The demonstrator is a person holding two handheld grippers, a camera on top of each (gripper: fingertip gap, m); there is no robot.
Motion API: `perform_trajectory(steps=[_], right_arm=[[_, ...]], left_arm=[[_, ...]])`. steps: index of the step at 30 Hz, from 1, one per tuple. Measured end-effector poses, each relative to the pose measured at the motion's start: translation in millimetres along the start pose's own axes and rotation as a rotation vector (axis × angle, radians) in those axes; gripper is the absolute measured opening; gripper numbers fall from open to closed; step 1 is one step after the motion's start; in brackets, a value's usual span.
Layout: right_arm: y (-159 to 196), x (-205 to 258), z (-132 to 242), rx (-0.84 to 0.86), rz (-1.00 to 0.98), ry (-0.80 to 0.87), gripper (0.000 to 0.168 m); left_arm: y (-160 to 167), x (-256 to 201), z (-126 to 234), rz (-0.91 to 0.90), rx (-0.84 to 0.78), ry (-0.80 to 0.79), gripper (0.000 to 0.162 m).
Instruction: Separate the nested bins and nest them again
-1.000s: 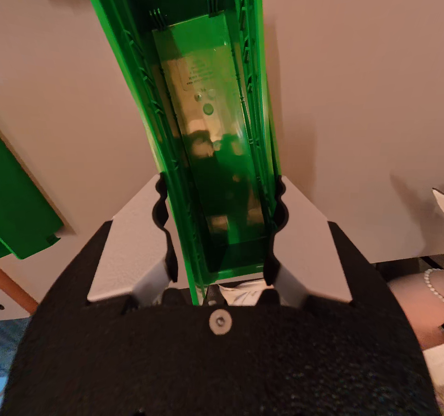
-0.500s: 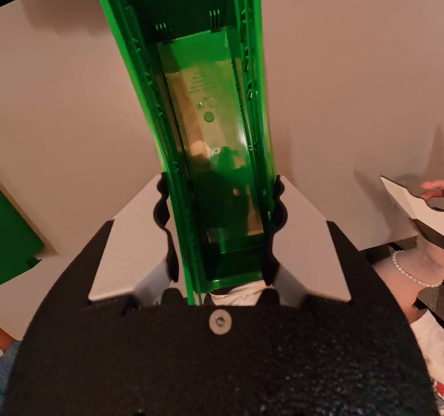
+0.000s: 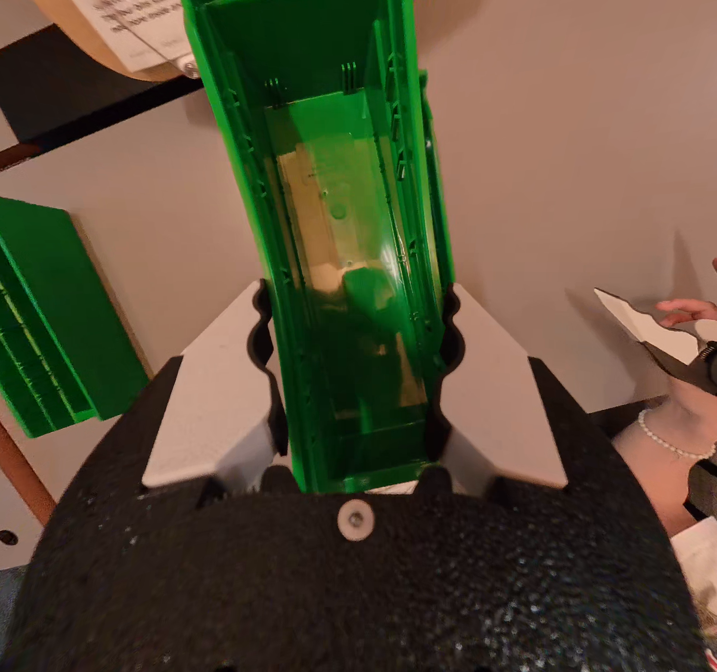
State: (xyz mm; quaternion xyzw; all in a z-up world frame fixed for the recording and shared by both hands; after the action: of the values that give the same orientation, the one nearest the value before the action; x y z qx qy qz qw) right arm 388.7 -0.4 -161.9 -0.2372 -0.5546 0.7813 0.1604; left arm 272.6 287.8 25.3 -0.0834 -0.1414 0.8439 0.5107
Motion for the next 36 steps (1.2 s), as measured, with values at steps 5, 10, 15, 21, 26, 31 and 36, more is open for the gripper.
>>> perform_trajectory(steps=[5, 10, 15, 21, 26, 31, 36], right_arm=[[2, 0, -1, 0.007, 0.002, 0.0, 0.133], [2, -3, 0, 0.005, -0.008, 0.003, 0.133], [3, -5, -1, -0.007, -0.055, -0.017, 0.133], [-4, 3, 0, -0.016, -0.039, -0.034, 0.132], [-17, 26, 2, -0.047, -0.058, -0.118, 0.134], [-34, 53, 4, -0.086, -0.077, -0.192, 0.133], [-46, 91, 8, -0.091, -0.057, -0.25, 0.136]], left_arm=[[-7, 53, 12, 0.056, -0.032, -0.002, 0.089], [0, 121, -11, 0.126, -0.075, -0.015, 0.09], [24, 174, -59, 0.155, -0.103, -0.015, 0.091], [59, 207, -121, 0.208, -0.124, 0.015, 0.091], [72, 211, -142, 0.225, -0.192, 0.044, 0.092], [86, 207, -159, 0.165, -0.178, 0.01, 0.092], [94, 203, -161, 0.192, -0.213, 0.016, 0.094]])
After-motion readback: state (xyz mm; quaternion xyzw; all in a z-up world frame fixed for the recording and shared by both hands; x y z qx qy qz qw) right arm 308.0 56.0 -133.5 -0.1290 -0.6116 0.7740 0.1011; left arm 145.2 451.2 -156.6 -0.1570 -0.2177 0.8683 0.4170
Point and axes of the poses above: each gripper's, where its closed fingertips meet, z back along the fingers, y out of its underside, x = y × z across the jaws, the point moved 5 cm from there along z, back along the fingers, and after that the axes turned 5 degrees about z, right-handed, at the moved point
